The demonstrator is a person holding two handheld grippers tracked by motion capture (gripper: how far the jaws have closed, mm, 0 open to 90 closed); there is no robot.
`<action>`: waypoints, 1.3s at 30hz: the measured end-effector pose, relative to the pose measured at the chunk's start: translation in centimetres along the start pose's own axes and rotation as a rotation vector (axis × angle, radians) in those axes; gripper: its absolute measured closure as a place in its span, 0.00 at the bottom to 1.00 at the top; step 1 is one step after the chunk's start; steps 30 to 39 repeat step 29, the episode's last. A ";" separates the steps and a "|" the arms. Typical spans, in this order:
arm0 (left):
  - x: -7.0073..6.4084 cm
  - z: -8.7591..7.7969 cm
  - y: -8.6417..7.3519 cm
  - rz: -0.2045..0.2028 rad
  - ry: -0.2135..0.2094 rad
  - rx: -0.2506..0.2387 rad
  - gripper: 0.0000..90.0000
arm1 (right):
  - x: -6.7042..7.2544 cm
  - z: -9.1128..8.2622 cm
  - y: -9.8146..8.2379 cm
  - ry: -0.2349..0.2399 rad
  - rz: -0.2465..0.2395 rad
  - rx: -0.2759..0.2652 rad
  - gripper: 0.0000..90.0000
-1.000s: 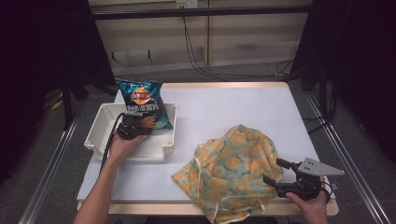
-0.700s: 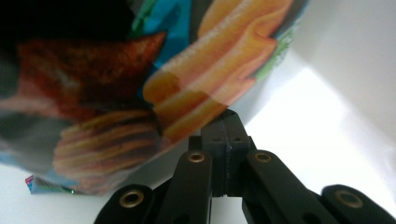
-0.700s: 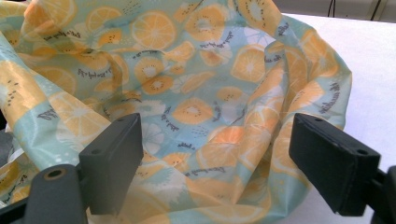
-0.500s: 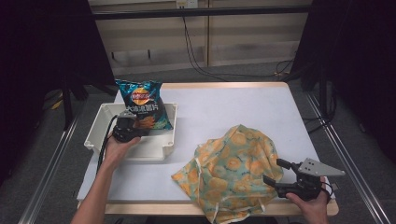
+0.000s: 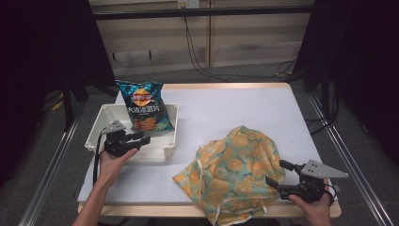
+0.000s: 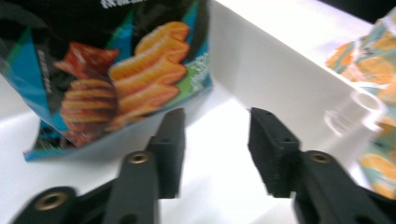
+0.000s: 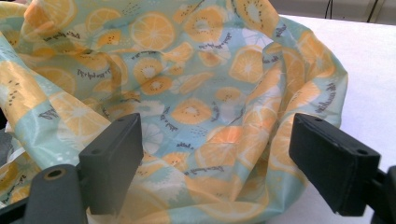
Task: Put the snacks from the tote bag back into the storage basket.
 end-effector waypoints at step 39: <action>-5.7 -7.4 -3.1 0.054 0.041 -0.133 0.30 | -0.4 -0.5 0.1 -0.026 0.007 -0.008 0.18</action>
Point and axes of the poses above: each handheld gripper's, and its own axes: z roughly forward along the jaws, y roughly out of its top, x roughly to its left, the point moved 6 cm from there along z, roughly forward along the jaws, and after that the axes turned 14 degrees about -x, right-handed, at the moved point
